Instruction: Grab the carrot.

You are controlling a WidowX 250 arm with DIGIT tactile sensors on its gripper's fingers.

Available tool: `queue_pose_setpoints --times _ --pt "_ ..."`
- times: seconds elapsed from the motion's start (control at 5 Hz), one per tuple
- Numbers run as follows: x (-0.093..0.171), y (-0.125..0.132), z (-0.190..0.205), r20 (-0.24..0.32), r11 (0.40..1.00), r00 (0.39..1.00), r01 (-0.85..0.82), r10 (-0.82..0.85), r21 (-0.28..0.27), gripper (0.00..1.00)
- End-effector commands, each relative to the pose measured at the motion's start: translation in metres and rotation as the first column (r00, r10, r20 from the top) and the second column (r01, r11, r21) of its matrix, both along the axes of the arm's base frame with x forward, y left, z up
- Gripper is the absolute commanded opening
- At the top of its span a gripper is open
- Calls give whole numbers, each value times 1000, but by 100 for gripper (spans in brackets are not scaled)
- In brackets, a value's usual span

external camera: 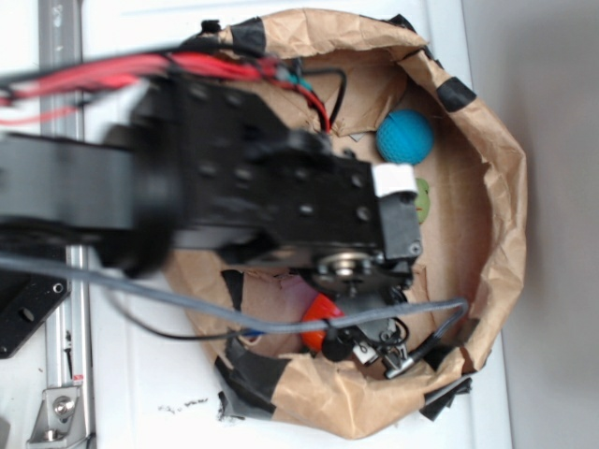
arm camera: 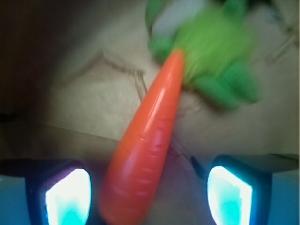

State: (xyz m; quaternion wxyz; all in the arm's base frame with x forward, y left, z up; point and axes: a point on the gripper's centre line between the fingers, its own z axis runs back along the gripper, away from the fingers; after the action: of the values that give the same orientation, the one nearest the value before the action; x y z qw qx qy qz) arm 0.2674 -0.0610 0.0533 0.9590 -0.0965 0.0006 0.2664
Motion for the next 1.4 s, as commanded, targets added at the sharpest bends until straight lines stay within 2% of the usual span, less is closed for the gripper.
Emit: queue_pose_setpoints --times 0.0,0.2,0.4,0.6,0.8,1.0,1.2 --pt "-3 -31 -26 -7 996 996 85 -85 21 10" --pt "0 -24 -18 3 998 998 67 -68 12 0" --pt "6 -15 1 40 997 997 69 -69 23 0" --pt "12 3 41 88 994 990 105 -107 28 0" --pt "14 29 95 167 957 948 246 -270 153 0" --pt "11 39 134 176 903 905 335 -388 269 0" --pt "-1 37 148 152 803 823 466 -548 371 0"
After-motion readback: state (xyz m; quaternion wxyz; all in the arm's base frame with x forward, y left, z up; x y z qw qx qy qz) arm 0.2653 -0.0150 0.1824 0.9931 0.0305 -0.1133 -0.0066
